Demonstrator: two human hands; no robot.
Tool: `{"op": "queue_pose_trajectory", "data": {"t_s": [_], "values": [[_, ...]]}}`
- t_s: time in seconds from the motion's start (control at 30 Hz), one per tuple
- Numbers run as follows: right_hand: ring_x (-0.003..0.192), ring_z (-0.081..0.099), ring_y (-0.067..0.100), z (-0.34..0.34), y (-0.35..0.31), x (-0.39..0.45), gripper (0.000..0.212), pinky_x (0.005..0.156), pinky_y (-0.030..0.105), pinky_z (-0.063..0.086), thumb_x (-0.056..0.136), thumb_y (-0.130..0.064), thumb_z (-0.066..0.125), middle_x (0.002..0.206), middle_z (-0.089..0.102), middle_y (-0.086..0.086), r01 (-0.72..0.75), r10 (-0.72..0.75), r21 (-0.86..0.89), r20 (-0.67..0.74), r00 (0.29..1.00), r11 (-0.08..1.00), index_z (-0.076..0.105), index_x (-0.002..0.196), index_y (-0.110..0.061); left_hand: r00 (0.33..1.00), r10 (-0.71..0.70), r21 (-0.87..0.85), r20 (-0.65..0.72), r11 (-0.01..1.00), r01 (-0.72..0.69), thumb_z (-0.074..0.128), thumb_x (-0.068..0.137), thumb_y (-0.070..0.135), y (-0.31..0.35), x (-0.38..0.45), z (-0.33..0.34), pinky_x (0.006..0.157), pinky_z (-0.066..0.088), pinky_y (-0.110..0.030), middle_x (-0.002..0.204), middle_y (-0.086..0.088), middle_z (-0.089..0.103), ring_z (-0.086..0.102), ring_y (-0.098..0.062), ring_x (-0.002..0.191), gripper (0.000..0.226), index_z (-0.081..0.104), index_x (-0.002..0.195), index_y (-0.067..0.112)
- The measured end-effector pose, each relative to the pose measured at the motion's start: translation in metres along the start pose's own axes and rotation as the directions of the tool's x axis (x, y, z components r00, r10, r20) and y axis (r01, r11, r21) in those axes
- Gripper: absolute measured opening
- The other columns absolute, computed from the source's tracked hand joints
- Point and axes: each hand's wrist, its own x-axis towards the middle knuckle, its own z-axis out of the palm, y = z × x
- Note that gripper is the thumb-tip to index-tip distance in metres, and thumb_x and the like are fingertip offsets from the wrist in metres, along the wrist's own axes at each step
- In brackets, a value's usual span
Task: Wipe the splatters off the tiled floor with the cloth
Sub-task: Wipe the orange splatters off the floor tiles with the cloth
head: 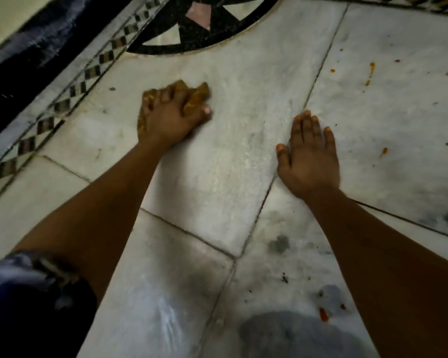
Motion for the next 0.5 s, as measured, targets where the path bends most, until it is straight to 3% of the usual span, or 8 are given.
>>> {"op": "queue_pose_trajectory", "data": {"t_s": [0.1,0.2,0.33,0.43,0.5], "values": [[0.146,-0.001,0.022,-0.004,0.000,-0.002,0.069,0.117,0.037,-0.004,0.092,-0.042,0.011,0.158,-0.001,0.013,-0.007,0.007,0.003,0.027,1.000,1.000,0.004,0.149,-0.004,0.992,0.116,-0.031,-0.050,0.993,-0.118,0.035,0.079,0.072,0.020,-0.055,-0.002,0.114,0.016,-0.043,0.152,-0.004,0.032,0.027,-0.023,0.139,0.070,0.039,0.139,0.037],[0.146,-0.004,0.019,-0.013,0.001,0.000,0.065,0.117,0.035,-0.005,0.100,-0.039,0.025,0.158,-0.005,0.011,-0.015,0.014,0.010,0.104,0.994,1.000,0.001,0.149,-0.005,0.978,0.150,-0.092,-0.144,0.982,-0.164,0.042,0.082,0.059,0.035,-0.107,-0.007,0.104,0.033,-0.039,0.139,-0.006,0.049,0.045,-0.027,0.126,0.063,0.050,0.133,0.023],[0.146,0.000,0.019,-0.046,0.007,-0.001,0.062,0.117,0.031,0.001,0.102,-0.039,0.024,0.159,-0.003,0.009,-0.087,0.007,0.231,0.326,0.945,0.969,0.003,0.150,-0.006,0.977,0.198,-0.148,-0.083,0.967,-0.208,0.043,0.079,0.058,0.044,-0.141,-0.014,0.090,0.044,-0.037,0.128,-0.005,0.058,0.054,-0.029,0.114,0.064,0.053,0.130,0.020],[0.144,0.016,0.021,-0.072,0.011,-0.045,0.059,0.113,0.026,0.009,0.101,-0.039,0.030,0.157,0.014,0.012,-0.052,-0.022,0.331,0.217,0.976,0.942,0.017,0.149,-0.006,0.997,0.078,-0.382,-0.017,0.921,-0.078,0.052,0.084,0.049,0.052,-0.164,-0.029,0.082,0.043,-0.030,0.114,0.001,0.063,0.057,-0.025,0.107,0.046,0.054,0.124,0.028],[0.141,0.025,0.023,-0.079,0.013,-0.084,0.061,0.113,0.025,0.012,0.098,-0.043,0.033,0.153,0.027,0.012,0.056,-0.083,0.372,0.058,0.995,0.927,0.027,0.146,-0.006,1.000,0.001,-0.648,0.027,0.762,0.016,0.059,0.088,0.037,0.063,-0.181,-0.043,0.083,0.045,-0.029,0.104,0.003,0.064,0.060,-0.021,0.103,0.028,0.058,0.114,0.028]]}}
